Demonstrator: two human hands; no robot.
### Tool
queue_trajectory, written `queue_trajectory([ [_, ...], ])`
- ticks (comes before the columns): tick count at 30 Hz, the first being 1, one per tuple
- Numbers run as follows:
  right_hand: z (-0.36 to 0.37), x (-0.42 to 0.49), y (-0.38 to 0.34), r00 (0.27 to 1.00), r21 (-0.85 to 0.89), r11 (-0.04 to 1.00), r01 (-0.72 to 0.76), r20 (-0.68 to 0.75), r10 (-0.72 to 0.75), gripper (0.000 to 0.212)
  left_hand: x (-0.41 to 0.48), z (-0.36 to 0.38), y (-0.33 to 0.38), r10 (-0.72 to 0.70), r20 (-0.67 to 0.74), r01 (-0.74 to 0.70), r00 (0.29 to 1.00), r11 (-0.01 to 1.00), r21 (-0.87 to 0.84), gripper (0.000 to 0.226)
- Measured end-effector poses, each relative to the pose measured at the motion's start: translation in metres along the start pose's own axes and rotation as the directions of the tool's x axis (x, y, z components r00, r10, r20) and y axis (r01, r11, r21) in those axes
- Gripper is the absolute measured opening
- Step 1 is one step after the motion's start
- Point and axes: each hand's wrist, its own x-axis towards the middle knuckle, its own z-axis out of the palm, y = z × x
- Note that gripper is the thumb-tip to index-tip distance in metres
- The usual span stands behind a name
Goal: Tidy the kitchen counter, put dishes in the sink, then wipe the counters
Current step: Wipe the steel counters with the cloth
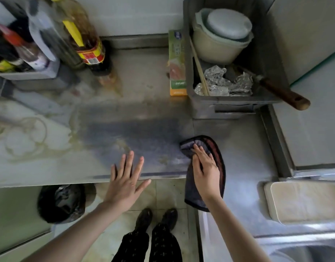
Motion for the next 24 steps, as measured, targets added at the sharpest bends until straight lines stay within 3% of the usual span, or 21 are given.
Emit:
queue_trajectory([
  [2, -0.002, -0.002, 0.003, 0.990, -0.007, 0.997, 0.079, 0.121, -0.078, 0.042, 0.000, -0.002, 0.002, 0.005, 0.028, -0.005, 1.000, 1.000, -0.014, 0.076],
  [4, 0.002, -0.007, 0.005, 0.947, -0.139, 0.967, 0.213, 0.275, -0.169, 0.049, -0.001, -0.007, 0.004, 0.009, 0.047, -0.009, 0.999, 1.000, -0.009, 0.078],
  [7, 0.007, -0.009, 0.012, 0.820, -0.394, 0.758, 0.520, 0.481, -0.312, 0.050, -0.002, -0.009, 0.006, 0.008, 0.055, -0.006, 0.998, 0.999, -0.033, 0.080],
  [9, 0.005, 0.006, 0.014, 0.752, -0.467, 0.608, 0.642, 0.538, -0.381, 0.051, -0.002, -0.009, 0.005, 0.011, 0.053, -0.010, 0.999, 1.000, -0.019, 0.080],
  [11, 0.007, 0.027, 0.012, 0.771, -0.493, 0.613, 0.617, 0.532, -0.349, 0.054, -0.002, -0.008, 0.005, 0.012, 0.052, -0.011, 0.999, 1.000, -0.009, 0.081],
  [13, 0.018, 0.042, 0.004, 0.872, -0.514, 0.732, 0.447, 0.434, -0.227, 0.061, -0.001, -0.008, 0.005, 0.015, 0.041, -0.014, 0.999, 1.000, -0.019, 0.080],
  [15, 0.033, 0.048, -0.009, 0.953, -0.557, 0.787, 0.264, 0.278, -0.123, 0.067, 0.000, -0.001, 0.003, 0.017, 0.016, -0.017, 1.000, 1.000, -0.010, 0.077],
  [18, 0.048, 0.041, -0.024, 0.982, -0.569, 0.809, 0.147, 0.184, -0.049, 0.064, 0.001, 0.007, 0.000, 0.020, -0.092, -0.019, 0.996, 1.000, 0.015, 0.073],
  [21, 0.062, 0.012, -0.040, 0.922, -0.506, 0.790, 0.347, 0.337, -0.190, 0.058, -0.003, 0.006, -0.004, 0.084, -0.131, -0.081, 0.988, 0.996, 0.033, 0.073],
  [24, 0.062, -0.002, -0.035, 0.769, -0.469, 0.631, 0.618, 0.527, -0.362, 0.055, -0.017, -0.005, -0.019, 0.174, -0.175, -0.159, 0.969, 0.982, 0.098, 0.074],
])
